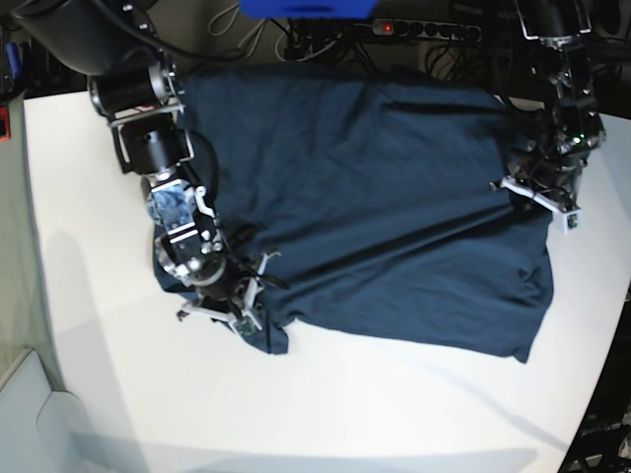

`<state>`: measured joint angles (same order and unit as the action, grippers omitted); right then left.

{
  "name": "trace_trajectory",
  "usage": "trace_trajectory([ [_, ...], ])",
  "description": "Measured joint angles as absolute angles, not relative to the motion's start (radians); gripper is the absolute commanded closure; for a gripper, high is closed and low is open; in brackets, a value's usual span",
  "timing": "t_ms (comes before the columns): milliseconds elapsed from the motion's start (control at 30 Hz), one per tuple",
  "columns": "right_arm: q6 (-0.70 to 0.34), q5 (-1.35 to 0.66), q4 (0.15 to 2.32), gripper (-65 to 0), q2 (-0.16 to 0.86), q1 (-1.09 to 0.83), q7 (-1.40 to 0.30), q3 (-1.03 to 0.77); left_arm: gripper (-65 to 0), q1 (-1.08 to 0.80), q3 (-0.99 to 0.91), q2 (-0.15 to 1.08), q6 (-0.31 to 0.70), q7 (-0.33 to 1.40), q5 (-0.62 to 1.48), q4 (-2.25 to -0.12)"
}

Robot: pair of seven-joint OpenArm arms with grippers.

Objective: Layout the t-shirt on the table in an organized manner, then fold the t-shirt properly
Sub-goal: 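Regrasp the hem with the right gripper and drag it outward, then grasp the shirt sides with both grippers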

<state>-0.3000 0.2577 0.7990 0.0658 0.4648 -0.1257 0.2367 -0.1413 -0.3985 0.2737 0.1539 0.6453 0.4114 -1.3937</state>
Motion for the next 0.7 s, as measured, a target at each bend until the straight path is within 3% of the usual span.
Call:
trace_trajectory([
  [100,-0.302,0.258,0.799,0.0,0.078,0.468,-0.127,0.237,-11.8,-0.142,-0.399,0.274,0.154,0.645,0.412,-1.394],
  [600,-0.302,0.258,0.741,0.0,0.159,0.614,-0.126,0.236,-11.8,-0.159,-0.402,0.272,0.154,0.639,0.419,-1.402],
  [700,-0.3,0.258,0.742,-5.4,0.172,0.647,-0.117,0.236,-11.8,-0.161,-0.402,0.271,0.154,0.638,0.419,-1.404],
])
